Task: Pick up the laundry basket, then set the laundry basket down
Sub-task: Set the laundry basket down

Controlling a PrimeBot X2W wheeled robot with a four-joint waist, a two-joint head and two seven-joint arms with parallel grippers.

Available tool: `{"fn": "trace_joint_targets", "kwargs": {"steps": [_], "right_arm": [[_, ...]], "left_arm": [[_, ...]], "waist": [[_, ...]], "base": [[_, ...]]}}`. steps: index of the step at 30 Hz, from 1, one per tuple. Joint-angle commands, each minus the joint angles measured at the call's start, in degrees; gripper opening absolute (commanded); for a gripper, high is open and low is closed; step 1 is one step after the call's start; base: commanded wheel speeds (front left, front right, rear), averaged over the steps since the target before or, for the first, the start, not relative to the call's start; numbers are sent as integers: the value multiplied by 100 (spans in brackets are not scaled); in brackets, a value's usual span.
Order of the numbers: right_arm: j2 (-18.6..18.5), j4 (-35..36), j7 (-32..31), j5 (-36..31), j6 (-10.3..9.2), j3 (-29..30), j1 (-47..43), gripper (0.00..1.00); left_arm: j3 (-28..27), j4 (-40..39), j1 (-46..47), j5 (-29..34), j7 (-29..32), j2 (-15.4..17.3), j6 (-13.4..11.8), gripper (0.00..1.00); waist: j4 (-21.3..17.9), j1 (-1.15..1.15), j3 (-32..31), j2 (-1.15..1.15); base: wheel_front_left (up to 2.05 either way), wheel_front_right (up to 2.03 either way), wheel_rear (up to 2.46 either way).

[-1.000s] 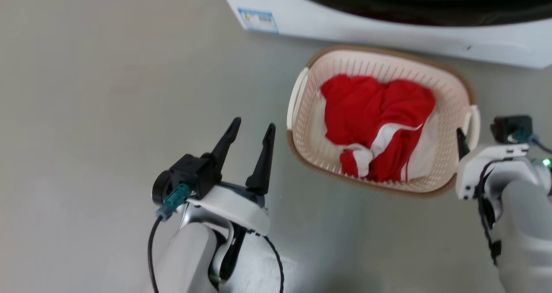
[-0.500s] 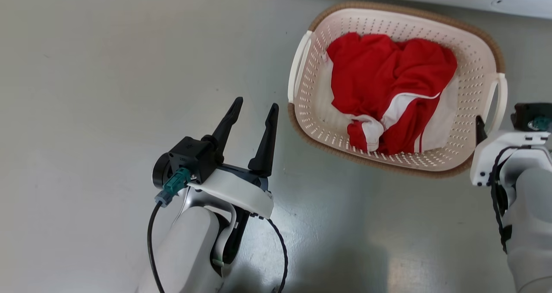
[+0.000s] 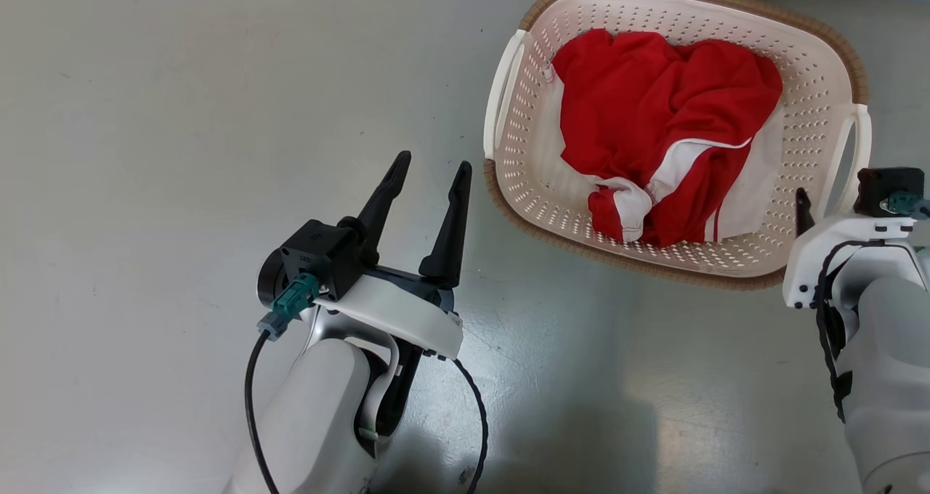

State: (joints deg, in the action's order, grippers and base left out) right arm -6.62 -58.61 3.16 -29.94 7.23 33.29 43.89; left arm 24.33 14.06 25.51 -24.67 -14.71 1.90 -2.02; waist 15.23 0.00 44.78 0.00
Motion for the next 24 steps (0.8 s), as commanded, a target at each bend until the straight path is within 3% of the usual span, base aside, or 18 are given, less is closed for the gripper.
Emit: {"fn": "trace_joint_targets", "kwargs": {"steps": [1, 2, 3, 24], "right_arm": [[112, 3, 114, -96, 25, -53, 62, 35], [113, -11, 124, -126, 25, -27, 73, 4], [114, -26, 129, -158, 25, -5, 85, 0], [223, -326, 252, -459, 25, 366, 206, 0]], "left_arm": [[-152, -131, 33, -41, -29, 98, -66, 100], [-150, -132, 31, -47, -29, 98, -68, 100], [-148, -133, 28, -52, -29, 98, -68, 100], [-134, -82, 46, -59, -29, 98, -85, 100]], "waist": [[2, 0, 5, 0], [2, 0, 8, 0], [1, 0, 12, 0], [-60, 0, -7, 0]], "base": [[0, 0, 0], [0, 0, 0], [0, 0, 0], [0, 0, 0]]}}
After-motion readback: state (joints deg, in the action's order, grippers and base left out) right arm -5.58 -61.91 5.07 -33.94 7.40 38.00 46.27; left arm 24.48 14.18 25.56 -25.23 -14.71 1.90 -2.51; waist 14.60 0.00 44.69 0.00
